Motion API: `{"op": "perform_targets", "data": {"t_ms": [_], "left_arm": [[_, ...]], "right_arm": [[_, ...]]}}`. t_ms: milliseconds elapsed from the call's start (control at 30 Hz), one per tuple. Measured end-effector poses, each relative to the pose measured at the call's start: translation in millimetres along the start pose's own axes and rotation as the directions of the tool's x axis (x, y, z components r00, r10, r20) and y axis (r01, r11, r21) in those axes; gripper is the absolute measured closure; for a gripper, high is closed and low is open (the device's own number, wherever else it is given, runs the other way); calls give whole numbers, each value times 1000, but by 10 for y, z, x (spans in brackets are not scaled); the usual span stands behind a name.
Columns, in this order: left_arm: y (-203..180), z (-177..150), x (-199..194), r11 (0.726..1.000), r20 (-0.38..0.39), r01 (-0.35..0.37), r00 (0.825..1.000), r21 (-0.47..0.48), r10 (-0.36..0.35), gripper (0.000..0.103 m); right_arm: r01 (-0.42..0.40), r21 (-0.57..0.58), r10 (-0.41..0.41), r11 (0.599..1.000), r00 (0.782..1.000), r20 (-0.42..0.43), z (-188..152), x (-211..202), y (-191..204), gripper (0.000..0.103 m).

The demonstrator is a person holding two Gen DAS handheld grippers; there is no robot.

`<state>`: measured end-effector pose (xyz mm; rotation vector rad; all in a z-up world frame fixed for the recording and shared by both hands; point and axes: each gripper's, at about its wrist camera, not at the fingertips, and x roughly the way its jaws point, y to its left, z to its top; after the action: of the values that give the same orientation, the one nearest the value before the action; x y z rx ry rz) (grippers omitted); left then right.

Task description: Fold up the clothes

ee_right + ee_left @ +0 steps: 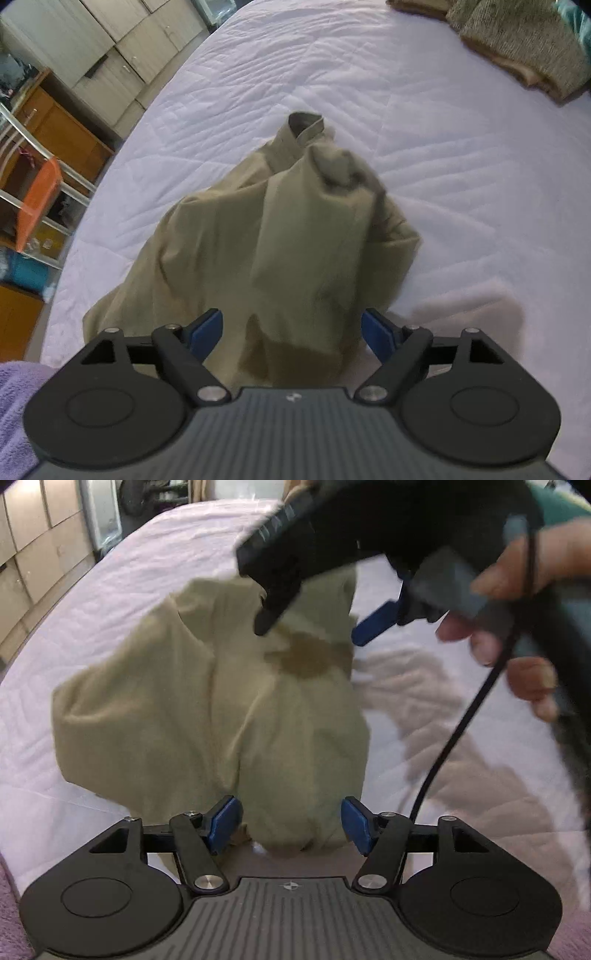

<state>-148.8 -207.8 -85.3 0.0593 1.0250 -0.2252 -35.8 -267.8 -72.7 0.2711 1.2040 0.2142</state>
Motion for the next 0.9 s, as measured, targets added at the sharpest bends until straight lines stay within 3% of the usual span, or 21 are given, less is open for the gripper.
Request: {"op": "perform_targets", "data": {"t_ms": [133,167,200,267,300,400,600,700,900], "left_arm": [[-19,1,70,999,9,-36,999,5,36,35],[4,-6,54,999,22,-34,999,-2,34,38],[27,-13,37,999,36,-31,999,-9,32,53],[72,-26,4,999,64,-26,998,-22,28,81],[112,-22,-22,999,71,-17,997,-33,19,86],[256,4,-113,997,84,24,996,-72,-18,90],[486,139,-399,993,184,50,982,-105,-30,92],[632,281,-626,990,253,34,968,-136,1,92],[1292,680,-779,962,367,-67,915,-263,165,91]], "right_arm": [[14,-10,-14,1000,1000,23,-34,104,-13,22],[14,-17,-13,1000,999,47,-44,93,-11,27],[-1,-22,2,1000,998,56,-45,68,-11,29],[-31,-31,33,999,997,73,-47,18,-9,51],[-42,-37,45,998,996,81,-45,-5,-6,66],[-28,-60,33,998,996,81,13,-50,40,81],[-52,-86,64,995,988,140,174,-231,217,83],[-66,-109,84,992,982,172,327,-316,377,83],[-104,-158,140,982,962,235,823,-304,877,83]]}}
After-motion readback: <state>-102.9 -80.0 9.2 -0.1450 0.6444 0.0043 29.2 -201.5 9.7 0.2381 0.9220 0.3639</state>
